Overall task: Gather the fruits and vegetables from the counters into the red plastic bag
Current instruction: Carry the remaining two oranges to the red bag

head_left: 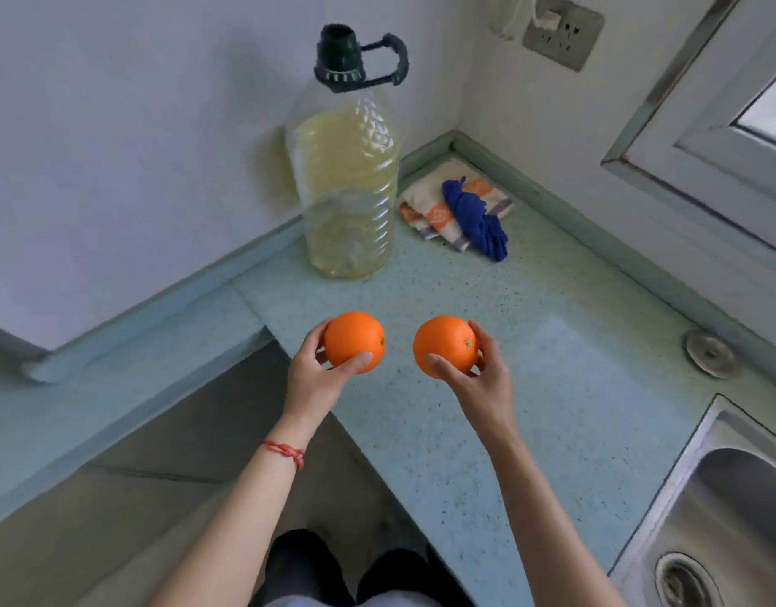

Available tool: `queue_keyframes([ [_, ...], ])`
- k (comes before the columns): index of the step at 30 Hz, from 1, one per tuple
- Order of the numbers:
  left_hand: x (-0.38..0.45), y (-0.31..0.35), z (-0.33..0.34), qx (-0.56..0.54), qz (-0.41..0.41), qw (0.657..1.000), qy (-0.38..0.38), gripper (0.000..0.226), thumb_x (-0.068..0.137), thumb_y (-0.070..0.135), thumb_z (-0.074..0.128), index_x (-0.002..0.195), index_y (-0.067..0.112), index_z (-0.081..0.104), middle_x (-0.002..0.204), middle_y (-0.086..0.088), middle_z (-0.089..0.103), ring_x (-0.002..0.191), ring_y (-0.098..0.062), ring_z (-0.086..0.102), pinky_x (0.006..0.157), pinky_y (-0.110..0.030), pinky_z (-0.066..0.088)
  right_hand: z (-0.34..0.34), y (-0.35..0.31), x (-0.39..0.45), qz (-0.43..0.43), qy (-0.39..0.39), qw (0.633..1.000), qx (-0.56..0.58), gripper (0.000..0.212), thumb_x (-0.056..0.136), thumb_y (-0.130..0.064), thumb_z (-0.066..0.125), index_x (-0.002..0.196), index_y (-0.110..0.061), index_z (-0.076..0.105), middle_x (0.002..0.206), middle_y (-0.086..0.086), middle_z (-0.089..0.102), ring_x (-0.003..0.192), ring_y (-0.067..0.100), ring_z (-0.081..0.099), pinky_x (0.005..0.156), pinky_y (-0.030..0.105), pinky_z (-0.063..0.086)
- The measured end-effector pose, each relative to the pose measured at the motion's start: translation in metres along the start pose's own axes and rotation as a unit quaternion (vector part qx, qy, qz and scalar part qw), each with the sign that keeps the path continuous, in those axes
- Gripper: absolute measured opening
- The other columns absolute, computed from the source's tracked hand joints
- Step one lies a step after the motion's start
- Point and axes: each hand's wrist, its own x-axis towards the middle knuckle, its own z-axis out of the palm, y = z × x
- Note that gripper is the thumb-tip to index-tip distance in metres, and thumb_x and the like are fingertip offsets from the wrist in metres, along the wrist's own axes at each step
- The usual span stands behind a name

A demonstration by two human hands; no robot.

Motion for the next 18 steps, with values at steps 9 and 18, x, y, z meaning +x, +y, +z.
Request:
queue_keyframes([
  [9, -0.032, -0.025, -0.112, -0.115, -0.022, 0.983, 0.14, 0.082, 0.038, 0.049, 0.074, 0.113, 0.025, 0.05, 0.111, -0.002, 0.058, 0.09, -0.009, 0.059, 0.071, -0.016, 0.045, 0.103, -0.023, -0.028, -0.041, -0.133, 0.99, -0.001, 0.064, 0.076, -0.022, 0.074, 0.133, -0.023, 0.044, 0.121, -0.002, 0.049, 0.105, 0.016, 0.053, 0.082, 0.029, 0.045],
  [18, -0.081, -0.055, -0.235, -0.183, -0.055, 0.94, 0.282, 0.077, 0.039, 0.045, 0.073, 0.11, 0.022, 0.054, 0.108, -0.006, 0.061, 0.09, -0.016, 0.06, 0.086, -0.04, 0.05, 0.225, -0.045, -0.073, -0.067, -0.282, 0.957, -0.005, 0.067, 0.071, -0.024, 0.077, 0.131, -0.018, 0.048, 0.121, 0.005, 0.057, 0.1, 0.015, 0.06, 0.076, 0.02, 0.047],
])
